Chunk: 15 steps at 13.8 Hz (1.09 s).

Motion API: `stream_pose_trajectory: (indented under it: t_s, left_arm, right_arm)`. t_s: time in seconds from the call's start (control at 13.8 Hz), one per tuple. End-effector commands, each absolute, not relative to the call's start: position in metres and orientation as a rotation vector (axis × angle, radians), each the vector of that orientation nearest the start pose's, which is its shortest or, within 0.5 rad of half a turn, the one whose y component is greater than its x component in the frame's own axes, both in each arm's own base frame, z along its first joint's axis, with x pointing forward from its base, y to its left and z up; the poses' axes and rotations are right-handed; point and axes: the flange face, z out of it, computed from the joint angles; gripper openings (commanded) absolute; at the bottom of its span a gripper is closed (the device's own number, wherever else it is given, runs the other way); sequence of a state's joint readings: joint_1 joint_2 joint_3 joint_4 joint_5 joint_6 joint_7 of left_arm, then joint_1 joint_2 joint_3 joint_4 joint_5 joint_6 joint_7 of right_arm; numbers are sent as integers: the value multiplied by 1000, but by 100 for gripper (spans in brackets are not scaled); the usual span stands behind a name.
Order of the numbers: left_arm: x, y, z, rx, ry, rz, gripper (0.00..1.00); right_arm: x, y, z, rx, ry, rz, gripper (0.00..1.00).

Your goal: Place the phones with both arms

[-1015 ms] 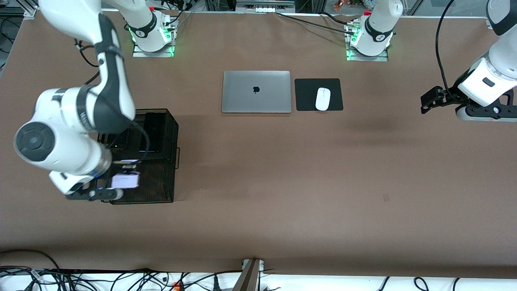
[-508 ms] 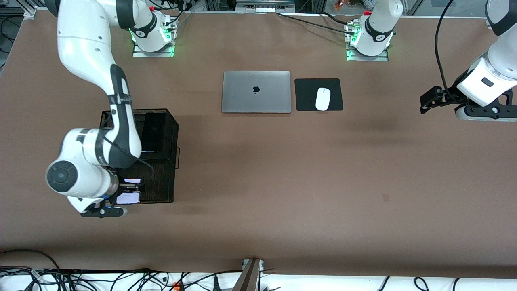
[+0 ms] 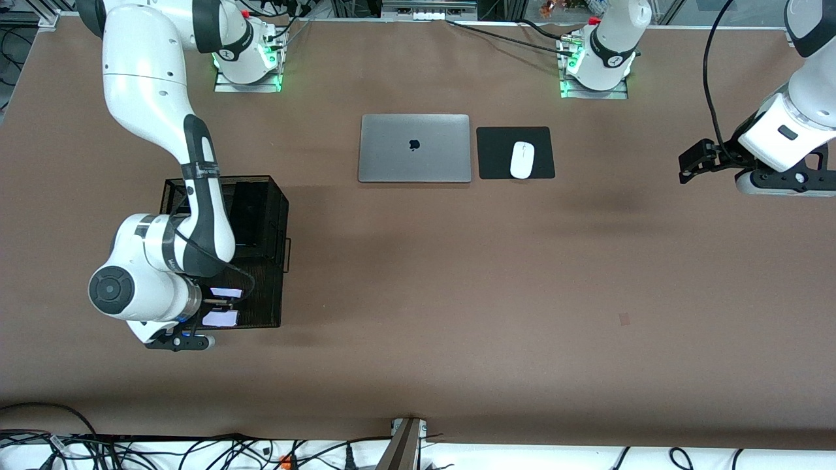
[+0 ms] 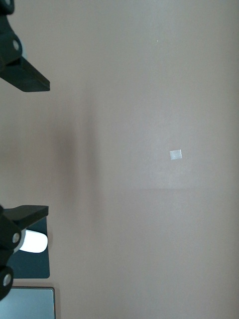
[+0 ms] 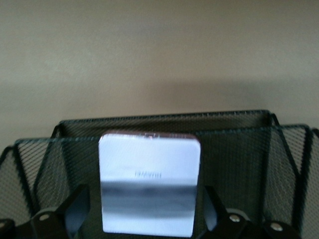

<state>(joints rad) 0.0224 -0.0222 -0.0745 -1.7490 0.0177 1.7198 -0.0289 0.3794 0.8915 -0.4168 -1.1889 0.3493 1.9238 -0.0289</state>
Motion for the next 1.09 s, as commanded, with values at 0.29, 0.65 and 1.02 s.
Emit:
stream_pose_trajectory:
  t_s: [0.29, 0.65, 1.02]
  left_arm:
    - [551, -29, 568, -3136, 42, 12, 100]
    - [551, -29, 568, -3136, 42, 12, 100]
    - [552, -29, 567, -3136, 42, 14, 100]
  right_arm:
    - [700, 59, 456, -3127, 7, 172, 100]
    - [633, 19, 516, -3162, 23, 229, 100]
    - [579, -37, 538, -3145, 73, 144, 100]
